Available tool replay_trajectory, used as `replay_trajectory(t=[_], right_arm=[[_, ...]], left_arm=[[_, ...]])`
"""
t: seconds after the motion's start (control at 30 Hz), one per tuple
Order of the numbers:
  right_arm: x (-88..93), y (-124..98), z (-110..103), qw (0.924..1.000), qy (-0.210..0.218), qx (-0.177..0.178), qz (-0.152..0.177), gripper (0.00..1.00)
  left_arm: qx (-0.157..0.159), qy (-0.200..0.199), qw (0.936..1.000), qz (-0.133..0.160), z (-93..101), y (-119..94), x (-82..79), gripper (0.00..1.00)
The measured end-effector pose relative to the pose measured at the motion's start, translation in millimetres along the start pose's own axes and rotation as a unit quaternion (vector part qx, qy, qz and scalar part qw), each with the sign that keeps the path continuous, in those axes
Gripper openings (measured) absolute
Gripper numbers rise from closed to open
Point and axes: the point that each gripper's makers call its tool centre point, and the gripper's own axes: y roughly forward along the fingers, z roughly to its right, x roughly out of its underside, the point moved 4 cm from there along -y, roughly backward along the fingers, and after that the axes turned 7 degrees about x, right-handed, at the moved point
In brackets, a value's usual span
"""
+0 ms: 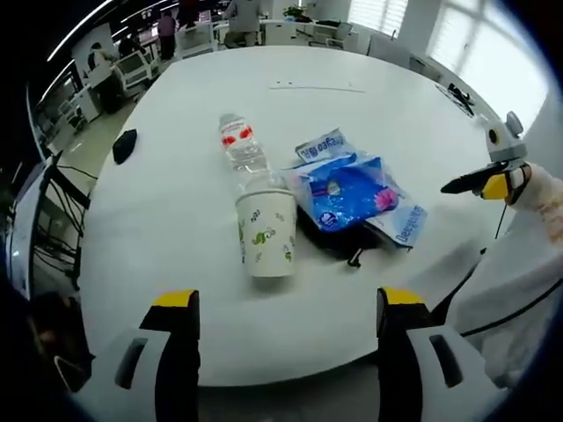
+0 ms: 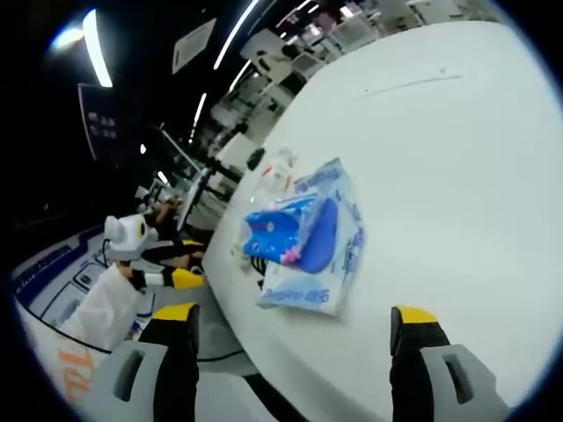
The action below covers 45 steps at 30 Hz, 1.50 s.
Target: Arrange the tabletop items into an orderly group along one side of the table until the central work area is clear of visible clutter.
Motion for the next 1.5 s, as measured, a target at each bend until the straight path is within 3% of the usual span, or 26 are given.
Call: replay_trajectory(t=[0.57,1.5], right_arm=[[7.5,0.3,-0.1,1.0000,-0.006,0.003,-0.008,0.93],[11.9,3.7,-3.3,0.9998,-0.015,-0.001,-0.013,0.92]], left_arm=[[0.011,-0.004,0.9998,-0.015,-1.1,5.8,4.9,0.83],[0.011,-0.001,0.9999,-0.012,-6.6,7.1,0.8,0.82]])
